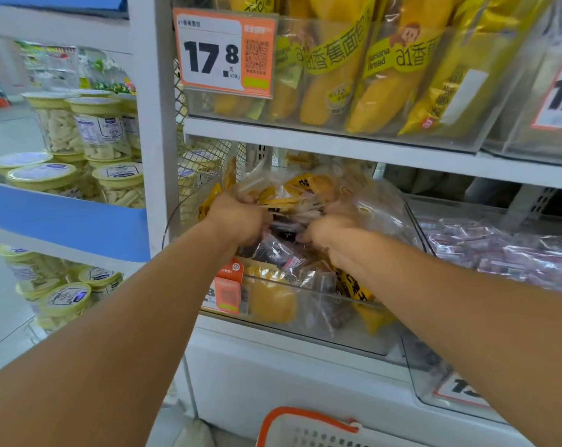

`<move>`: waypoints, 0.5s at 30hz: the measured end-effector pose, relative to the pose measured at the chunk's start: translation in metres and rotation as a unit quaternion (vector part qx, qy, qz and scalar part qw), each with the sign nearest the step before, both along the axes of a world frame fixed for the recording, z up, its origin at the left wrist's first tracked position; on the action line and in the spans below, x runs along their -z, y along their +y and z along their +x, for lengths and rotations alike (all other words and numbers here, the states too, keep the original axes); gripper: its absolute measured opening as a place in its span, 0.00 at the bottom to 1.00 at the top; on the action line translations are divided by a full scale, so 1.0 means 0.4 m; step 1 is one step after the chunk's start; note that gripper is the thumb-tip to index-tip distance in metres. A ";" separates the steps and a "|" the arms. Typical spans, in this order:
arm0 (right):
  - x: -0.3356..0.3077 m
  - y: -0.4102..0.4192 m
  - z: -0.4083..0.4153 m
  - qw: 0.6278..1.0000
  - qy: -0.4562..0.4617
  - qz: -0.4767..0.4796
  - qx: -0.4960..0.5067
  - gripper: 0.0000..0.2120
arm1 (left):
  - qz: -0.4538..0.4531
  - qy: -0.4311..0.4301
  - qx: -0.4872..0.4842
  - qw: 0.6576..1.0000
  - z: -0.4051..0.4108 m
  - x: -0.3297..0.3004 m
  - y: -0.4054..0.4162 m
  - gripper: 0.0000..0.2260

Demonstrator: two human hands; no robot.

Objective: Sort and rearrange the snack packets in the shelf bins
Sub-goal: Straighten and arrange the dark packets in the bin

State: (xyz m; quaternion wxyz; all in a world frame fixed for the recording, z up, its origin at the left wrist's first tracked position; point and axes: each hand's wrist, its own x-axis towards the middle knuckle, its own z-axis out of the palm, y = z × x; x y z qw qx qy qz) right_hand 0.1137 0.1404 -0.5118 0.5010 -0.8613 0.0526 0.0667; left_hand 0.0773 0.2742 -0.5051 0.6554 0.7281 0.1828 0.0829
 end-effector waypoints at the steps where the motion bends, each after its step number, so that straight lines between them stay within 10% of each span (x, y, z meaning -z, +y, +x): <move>1: -0.008 -0.009 0.010 0.999 -0.007 0.038 0.001 0.16 | -0.026 -0.012 0.005 1.000 0.004 0.002 0.001 0.08; 6: -0.064 -0.058 -0.023 0.988 -0.008 0.151 -0.006 0.22 | -0.124 0.017 0.034 0.992 -0.014 -0.018 -0.013 0.08; 15: -0.047 -0.162 -0.049 0.974 -0.083 -0.085 -0.194 0.31 | 0.183 -0.091 0.020 0.979 -0.038 -0.001 0.004 0.10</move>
